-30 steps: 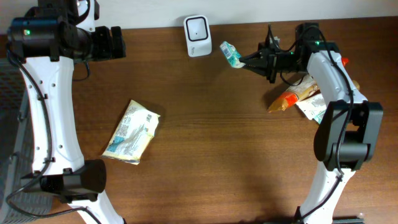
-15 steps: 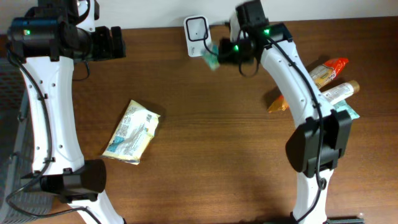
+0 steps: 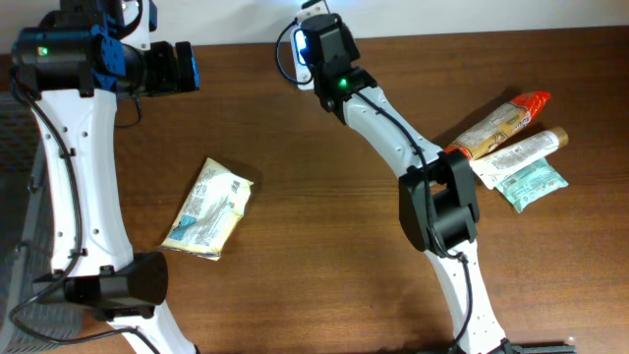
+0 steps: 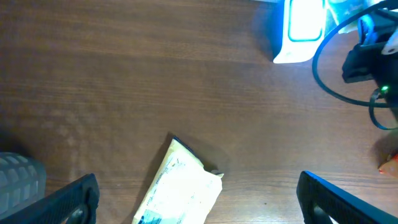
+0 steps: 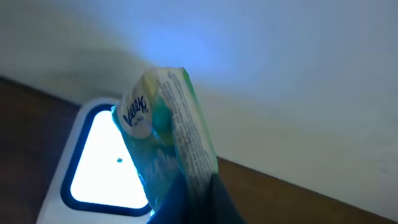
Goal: Scan the item barcode
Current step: 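Hold the green tissue pack under the scanner with the right gripper, then drop the green tissue pack onto the right-edge pile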
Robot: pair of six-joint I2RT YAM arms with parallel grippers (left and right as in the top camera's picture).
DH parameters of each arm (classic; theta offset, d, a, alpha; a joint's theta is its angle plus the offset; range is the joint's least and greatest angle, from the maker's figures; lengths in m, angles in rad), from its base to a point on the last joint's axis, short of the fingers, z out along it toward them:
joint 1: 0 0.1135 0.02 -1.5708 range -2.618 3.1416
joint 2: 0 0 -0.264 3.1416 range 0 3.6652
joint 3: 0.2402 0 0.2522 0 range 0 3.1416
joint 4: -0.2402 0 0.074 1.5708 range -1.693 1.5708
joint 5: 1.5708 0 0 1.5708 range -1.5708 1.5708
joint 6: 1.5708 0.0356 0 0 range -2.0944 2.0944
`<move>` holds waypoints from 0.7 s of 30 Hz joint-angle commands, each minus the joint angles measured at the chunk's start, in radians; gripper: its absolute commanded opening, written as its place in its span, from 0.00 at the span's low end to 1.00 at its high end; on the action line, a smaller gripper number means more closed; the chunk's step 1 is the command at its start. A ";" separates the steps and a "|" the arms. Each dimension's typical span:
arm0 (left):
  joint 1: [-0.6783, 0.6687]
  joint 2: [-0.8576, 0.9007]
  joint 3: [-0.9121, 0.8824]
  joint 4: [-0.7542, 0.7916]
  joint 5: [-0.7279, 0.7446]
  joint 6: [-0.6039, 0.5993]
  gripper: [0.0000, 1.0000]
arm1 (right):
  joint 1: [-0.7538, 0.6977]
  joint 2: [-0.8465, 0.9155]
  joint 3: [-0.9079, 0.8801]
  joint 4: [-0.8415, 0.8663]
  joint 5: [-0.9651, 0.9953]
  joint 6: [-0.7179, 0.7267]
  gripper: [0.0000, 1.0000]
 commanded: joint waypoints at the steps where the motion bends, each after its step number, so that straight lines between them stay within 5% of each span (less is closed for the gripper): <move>1: 0.003 -0.006 0.008 0.002 0.001 0.016 0.99 | 0.004 -0.004 0.004 0.008 0.026 -0.025 0.04; 9: 0.003 -0.006 0.008 0.002 0.001 0.016 0.99 | 0.018 -0.015 0.005 -0.027 -0.038 -0.020 0.04; 14: 0.003 -0.006 0.008 0.002 0.001 0.016 0.99 | 0.014 -0.124 0.005 -0.152 -0.135 0.159 0.04; 18: 0.003 -0.006 0.008 0.002 0.001 0.016 0.99 | -0.042 -0.404 0.005 -0.652 -0.324 0.508 0.04; 21: 0.003 -0.006 0.008 0.002 0.001 0.016 0.99 | -0.145 -0.570 0.005 -0.991 -0.307 0.526 0.04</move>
